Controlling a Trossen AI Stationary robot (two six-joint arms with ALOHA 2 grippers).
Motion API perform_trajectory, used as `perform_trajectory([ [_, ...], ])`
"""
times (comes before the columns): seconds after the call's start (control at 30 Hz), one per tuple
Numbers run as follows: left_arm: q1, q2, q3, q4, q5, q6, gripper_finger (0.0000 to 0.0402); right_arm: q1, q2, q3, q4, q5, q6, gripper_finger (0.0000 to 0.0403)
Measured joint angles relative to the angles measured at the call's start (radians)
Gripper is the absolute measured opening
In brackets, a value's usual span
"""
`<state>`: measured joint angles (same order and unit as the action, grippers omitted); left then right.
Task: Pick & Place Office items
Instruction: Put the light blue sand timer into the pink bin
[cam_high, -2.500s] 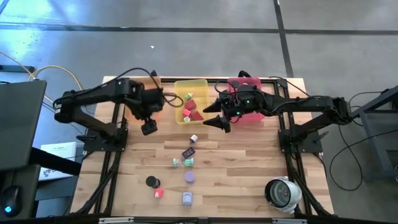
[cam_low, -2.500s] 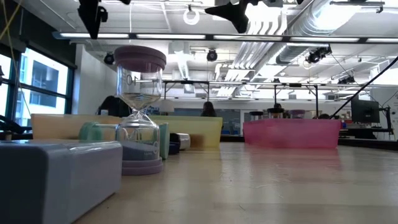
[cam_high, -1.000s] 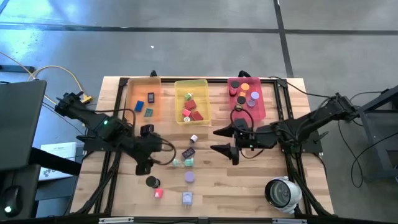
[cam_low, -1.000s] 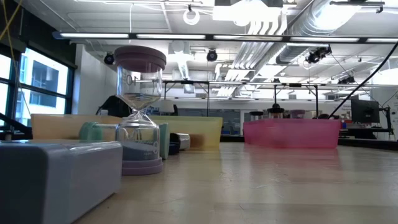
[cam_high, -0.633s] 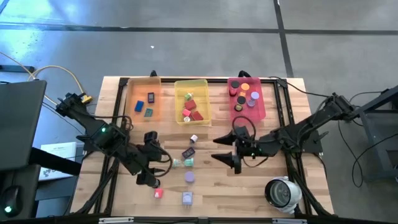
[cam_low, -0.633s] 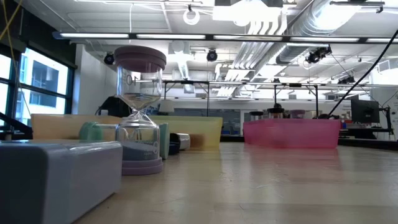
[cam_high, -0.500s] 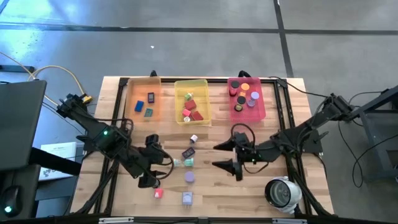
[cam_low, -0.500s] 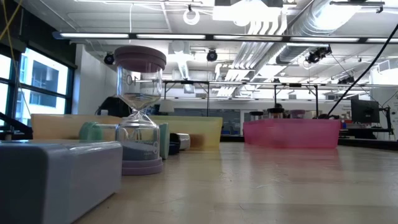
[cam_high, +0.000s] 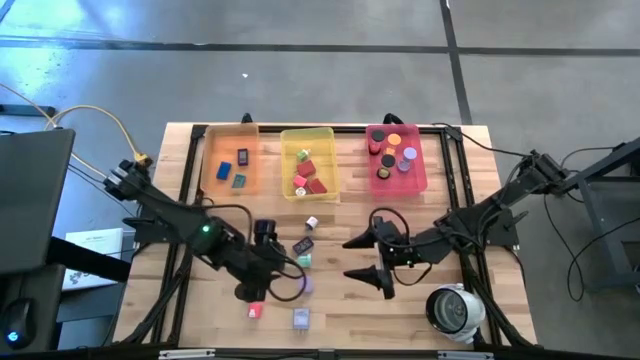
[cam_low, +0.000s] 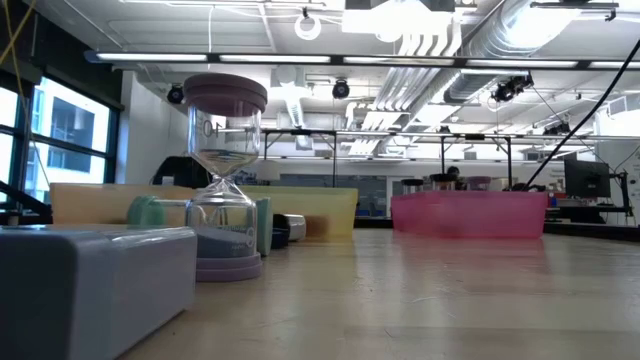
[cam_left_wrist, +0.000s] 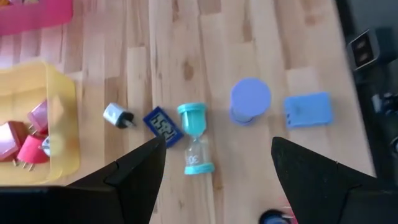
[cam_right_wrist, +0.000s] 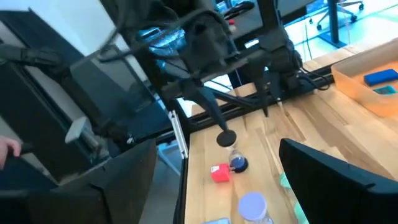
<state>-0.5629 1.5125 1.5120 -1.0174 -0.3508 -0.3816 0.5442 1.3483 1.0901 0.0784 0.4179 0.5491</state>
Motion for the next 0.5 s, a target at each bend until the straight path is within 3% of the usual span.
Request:
perform_trajectory([
  [0.33, -0.012, 0.09, -0.002, -0.04, 0.006, -0.019, 0.0285, -0.001, -0.002, 0.0, -0.024, -0.058, -0.058, 0.033],
  [0.5, -0.009, 0.157, -0.013, -0.095, -0.027, -0.114, 0.0285, -0.001, -0.016, 0.0, -0.079, -0.083, -0.061, 0.033],
])
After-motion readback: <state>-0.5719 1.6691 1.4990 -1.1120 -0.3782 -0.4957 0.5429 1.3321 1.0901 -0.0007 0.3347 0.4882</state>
